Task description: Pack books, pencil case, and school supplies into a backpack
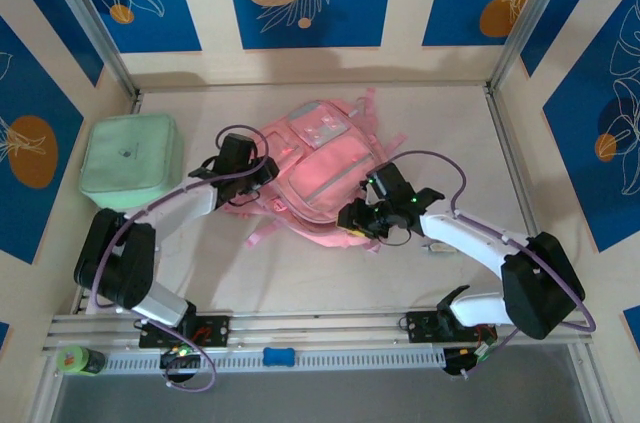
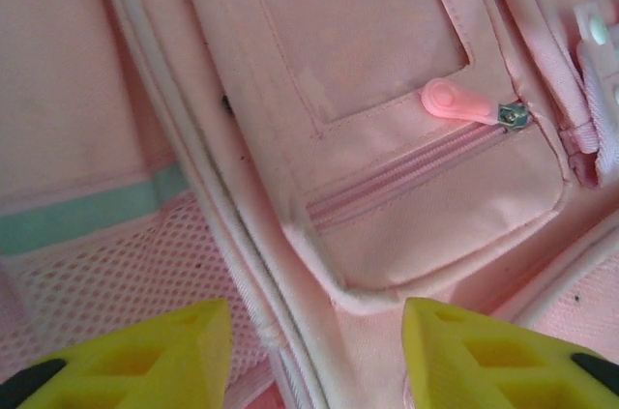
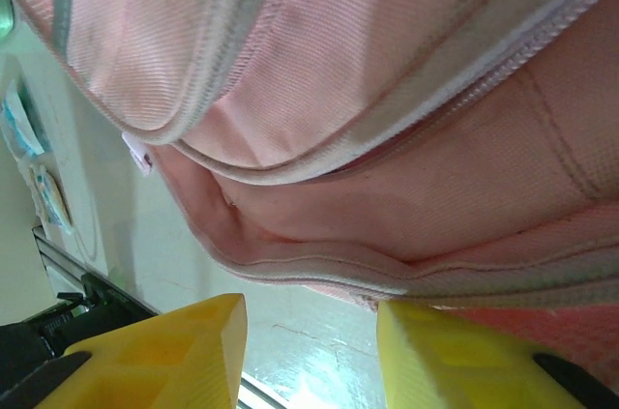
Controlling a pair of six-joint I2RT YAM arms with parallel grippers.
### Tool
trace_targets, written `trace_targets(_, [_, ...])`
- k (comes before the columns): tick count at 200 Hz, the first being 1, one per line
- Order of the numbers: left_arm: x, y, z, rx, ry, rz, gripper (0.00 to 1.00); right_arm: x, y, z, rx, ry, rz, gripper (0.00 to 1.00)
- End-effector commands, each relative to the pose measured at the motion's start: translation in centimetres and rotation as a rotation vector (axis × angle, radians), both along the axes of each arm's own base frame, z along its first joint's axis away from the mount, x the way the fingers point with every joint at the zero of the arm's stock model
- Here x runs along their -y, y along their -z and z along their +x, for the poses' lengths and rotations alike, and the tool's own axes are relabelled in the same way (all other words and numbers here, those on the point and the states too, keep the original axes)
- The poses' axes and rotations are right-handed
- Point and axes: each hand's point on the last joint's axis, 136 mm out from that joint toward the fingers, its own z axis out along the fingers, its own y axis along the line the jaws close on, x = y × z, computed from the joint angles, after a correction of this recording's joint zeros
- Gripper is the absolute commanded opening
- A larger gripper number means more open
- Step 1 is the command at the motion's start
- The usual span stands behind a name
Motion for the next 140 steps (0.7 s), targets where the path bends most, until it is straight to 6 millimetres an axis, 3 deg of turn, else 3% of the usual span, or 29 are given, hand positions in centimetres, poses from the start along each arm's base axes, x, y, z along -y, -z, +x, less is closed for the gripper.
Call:
trace_targets(1, [0.8, 0.9, 0.8, -0.008, -0.033, -0.083, 0.45, -0.1, 0.5, 0.0, -0.005, 0.02, 0.004, 0.41])
trace_targets(59, [-0.2, 3.9, -0.4, -0.047, -0.129, -0.115, 0.37, 0.1, 1.6, 0.1, -0.024, 0.019, -0.011, 0.41])
trace_targets(119, [-2.1, 4.6, -2.0, -0.042, -0.22, -0.095, 0.36, 0.3, 1.6, 0.2, -0.022, 0.024, -0.017, 0.42])
trace_targets(140, [-1.7, 4.7, -1.8, -0.046, -0.213, -0.104, 0.35, 0.3, 1.7, 0.3, -0.021, 0.027, -0.017, 0.42])
